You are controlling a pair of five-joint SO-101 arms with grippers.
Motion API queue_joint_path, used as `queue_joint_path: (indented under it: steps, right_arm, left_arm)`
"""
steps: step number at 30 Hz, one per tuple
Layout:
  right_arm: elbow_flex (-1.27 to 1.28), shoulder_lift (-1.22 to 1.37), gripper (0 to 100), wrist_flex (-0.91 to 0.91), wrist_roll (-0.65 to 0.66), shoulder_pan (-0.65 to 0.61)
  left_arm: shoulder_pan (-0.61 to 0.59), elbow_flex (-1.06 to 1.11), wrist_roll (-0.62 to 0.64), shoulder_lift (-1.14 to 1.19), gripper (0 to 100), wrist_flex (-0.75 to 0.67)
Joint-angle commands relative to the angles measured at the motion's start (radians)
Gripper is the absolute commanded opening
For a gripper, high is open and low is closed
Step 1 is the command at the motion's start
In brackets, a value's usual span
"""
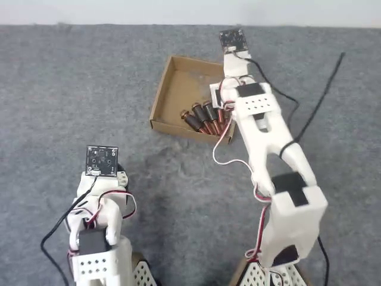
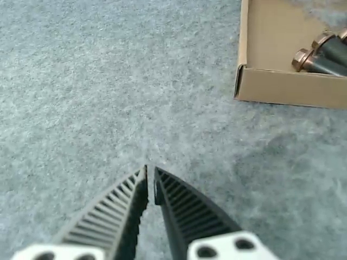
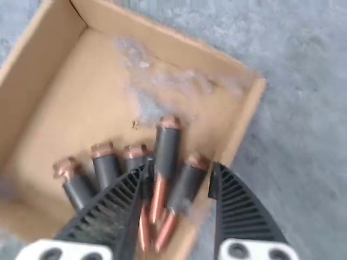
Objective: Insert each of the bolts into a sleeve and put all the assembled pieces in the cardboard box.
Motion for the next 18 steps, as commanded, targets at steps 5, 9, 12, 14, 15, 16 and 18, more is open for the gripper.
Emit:
queue_joint_path:
  steps: [5, 9, 12, 14, 15, 16, 18]
  right_arm:
    - [-0.052, -0.269, 14.3, 0.305, -0.014, 0.082]
    - [-0.052, -0.343, 14.3, 0.447, -0.014, 0.131]
    - [-0.052, -0.395, 14.3, 0.562, -0.014, 0.166]
    - [-0.052, -0.441, 14.3, 0.644, -0.014, 0.182]
    - [-0.051, -0.467, 14.3, 0.684, -0.014, 0.185]
    - [-0.040, -0.495, 14.3, 0.717, -0.012, 0.185]
    - [0.003, -0.567, 14.3, 0.762, -0.012, 0.182]
  left_arm:
    - [-0.003, -0.013, -0.008, -0.015, 2, -0.048]
    - [-0.003, -0.013, -0.008, -0.015, 2, -0.048]
    - [-0.003, -0.013, -0.008, -0.015, 2, -0.048]
    - [-0.003, -0.013, -0.008, -0.015, 2, -0.048]
    - [-0.003, -0.013, -0.008, -0.015, 2, -0.048]
    - [-0.003, -0.013, -0.008, -0.015, 2, -0.048]
    - [-0.003, -0.013, -0.008, -0.015, 2, -0.046]
